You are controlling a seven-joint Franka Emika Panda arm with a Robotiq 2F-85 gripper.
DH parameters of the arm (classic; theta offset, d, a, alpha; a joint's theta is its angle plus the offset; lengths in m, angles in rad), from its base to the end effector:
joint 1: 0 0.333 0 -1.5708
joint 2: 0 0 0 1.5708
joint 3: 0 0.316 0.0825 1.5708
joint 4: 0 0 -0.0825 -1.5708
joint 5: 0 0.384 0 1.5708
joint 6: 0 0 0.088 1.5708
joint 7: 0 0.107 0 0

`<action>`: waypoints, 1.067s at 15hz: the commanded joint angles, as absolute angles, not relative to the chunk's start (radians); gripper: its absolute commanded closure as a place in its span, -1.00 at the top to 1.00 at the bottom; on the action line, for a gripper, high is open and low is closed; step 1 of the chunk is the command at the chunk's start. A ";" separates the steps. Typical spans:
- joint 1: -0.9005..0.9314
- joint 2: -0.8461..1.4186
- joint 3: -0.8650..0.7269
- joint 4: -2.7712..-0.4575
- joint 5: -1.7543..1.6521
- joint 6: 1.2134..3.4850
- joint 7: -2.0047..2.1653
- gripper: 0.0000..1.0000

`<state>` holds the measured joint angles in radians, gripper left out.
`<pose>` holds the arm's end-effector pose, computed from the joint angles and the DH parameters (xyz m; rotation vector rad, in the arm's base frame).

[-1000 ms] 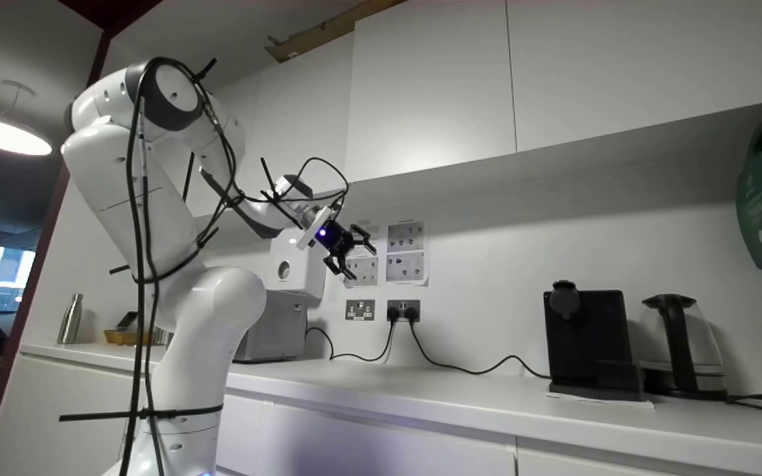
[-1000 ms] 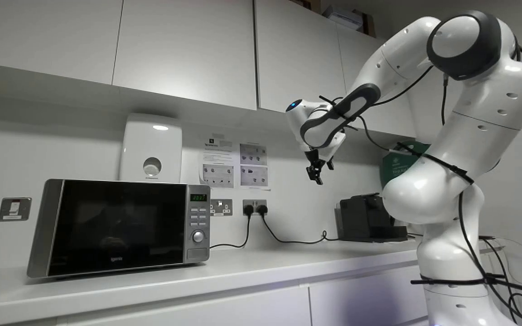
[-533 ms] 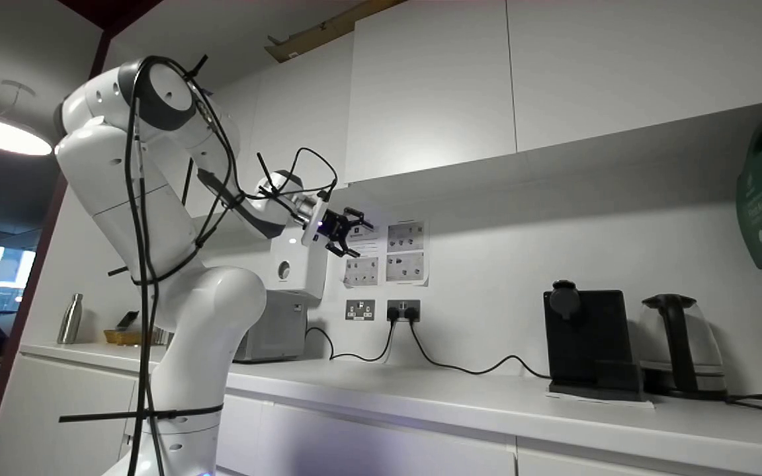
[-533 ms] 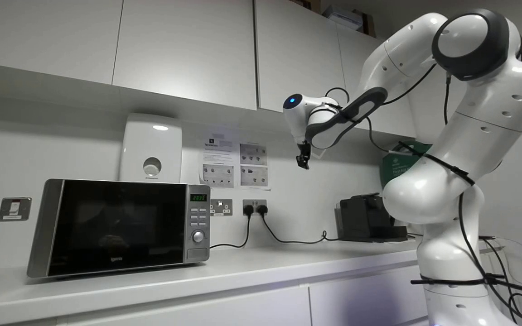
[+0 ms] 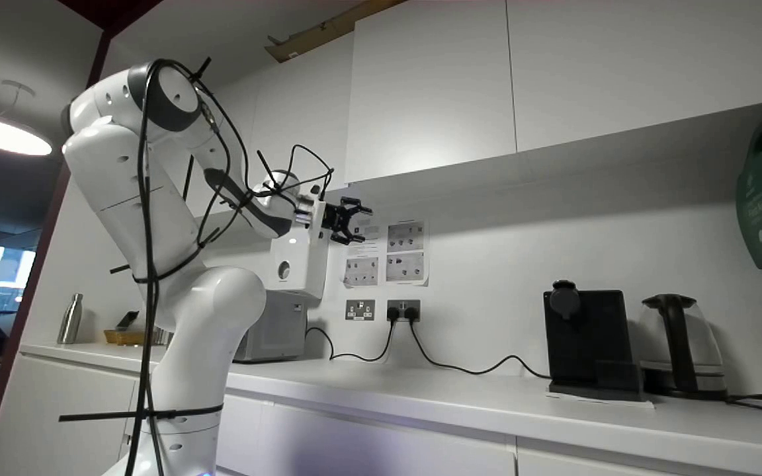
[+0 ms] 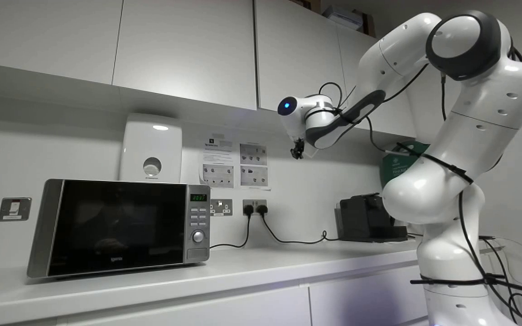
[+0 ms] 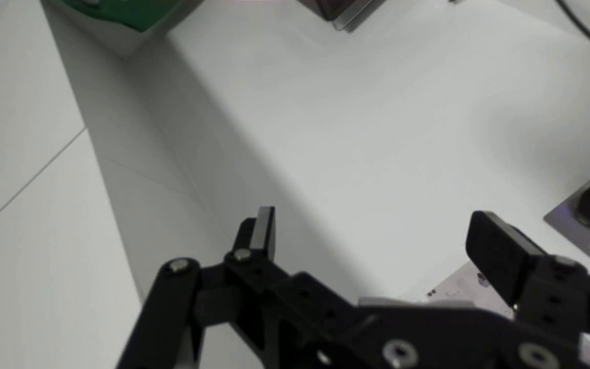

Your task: Open the door of the second upper cabinet from the right

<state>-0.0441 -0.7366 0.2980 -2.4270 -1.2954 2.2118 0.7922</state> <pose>0.3682 0.0937 0.6257 1.8450 0.0533 1.0942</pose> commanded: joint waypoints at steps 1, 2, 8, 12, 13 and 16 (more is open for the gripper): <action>-0.037 -0.673 0.333 -2.395 -1.544 2.107 0.953 1.00; -0.024 -0.656 0.333 -2.395 -1.616 2.063 0.992 1.00; 0.082 -0.540 0.303 -2.399 -1.903 1.762 1.099 1.00; 0.153 -0.486 0.269 -2.397 -2.003 1.667 1.106 1.00; 0.164 -0.478 0.260 -2.398 -2.024 1.655 1.107 1.00; 0.188 -0.472 0.229 -2.409 -2.088 1.651 1.102 1.00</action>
<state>0.1499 -0.5023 0.2703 -2.4233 -2.0173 1.6842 1.0921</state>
